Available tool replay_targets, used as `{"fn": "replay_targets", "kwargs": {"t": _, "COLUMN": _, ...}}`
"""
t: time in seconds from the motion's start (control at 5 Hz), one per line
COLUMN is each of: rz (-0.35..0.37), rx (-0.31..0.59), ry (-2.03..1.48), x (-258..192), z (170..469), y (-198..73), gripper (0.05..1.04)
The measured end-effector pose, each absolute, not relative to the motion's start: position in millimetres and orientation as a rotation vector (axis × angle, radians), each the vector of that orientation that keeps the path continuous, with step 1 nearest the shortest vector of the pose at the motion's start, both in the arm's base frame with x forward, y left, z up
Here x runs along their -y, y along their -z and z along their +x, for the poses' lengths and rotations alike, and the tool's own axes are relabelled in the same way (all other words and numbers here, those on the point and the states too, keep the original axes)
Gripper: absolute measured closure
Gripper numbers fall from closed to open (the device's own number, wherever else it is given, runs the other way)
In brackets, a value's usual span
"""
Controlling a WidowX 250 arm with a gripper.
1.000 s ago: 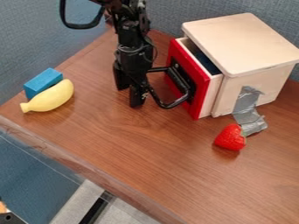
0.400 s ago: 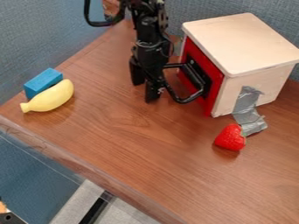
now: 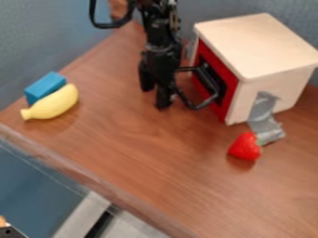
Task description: Close the drawer.
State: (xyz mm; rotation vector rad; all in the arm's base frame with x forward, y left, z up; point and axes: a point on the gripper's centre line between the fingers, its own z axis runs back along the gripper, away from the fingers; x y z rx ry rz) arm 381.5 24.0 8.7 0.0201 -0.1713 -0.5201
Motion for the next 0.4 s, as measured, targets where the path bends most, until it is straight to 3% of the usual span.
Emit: {"fn": "replay_targets", "kwargs": {"t": 0.4, "rz": 0.045, "rx": 0.168, "ry": 0.447, "x": -30, "z": 344, "y": -53, "gripper": 0.084}}
